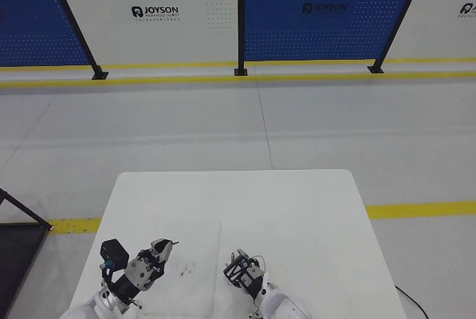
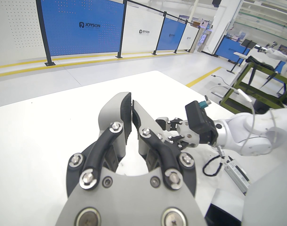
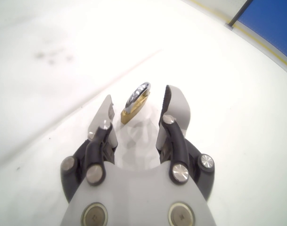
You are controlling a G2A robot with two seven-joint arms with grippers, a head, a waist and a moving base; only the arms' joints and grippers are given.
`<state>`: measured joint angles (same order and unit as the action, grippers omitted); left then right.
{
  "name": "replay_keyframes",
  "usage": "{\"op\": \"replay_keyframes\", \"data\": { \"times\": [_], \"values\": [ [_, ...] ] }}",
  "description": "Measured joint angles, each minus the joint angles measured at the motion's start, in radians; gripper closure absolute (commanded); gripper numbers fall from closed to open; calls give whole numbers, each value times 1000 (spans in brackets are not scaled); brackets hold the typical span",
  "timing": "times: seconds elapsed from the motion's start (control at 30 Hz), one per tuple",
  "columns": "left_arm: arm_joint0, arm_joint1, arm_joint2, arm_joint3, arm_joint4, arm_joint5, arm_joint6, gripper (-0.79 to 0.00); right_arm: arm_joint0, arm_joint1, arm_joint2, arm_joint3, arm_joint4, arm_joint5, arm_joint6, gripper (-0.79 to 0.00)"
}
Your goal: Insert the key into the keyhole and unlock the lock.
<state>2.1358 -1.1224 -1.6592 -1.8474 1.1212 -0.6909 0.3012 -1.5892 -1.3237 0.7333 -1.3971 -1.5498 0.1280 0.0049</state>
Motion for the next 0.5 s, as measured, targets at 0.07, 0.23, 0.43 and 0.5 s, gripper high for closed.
{"op": "replay_keyframes", "data": {
  "times": [0.07,0.23,0.43,0.5],
  "values": [
    [0,0,0,0,0,0,0,0,8,-5,-4,13,9,5,0,-305],
    [0,0,0,0,0,0,0,0,21,-12,-12,34,19,-1,1,-262],
    [0,0,0,0,0,0,0,0,31,-18,-14,49,29,-12,1,-52],
    [0,0,0,0,0,0,0,0,33,-19,-13,51,38,-21,-2,0]
  ]
}}
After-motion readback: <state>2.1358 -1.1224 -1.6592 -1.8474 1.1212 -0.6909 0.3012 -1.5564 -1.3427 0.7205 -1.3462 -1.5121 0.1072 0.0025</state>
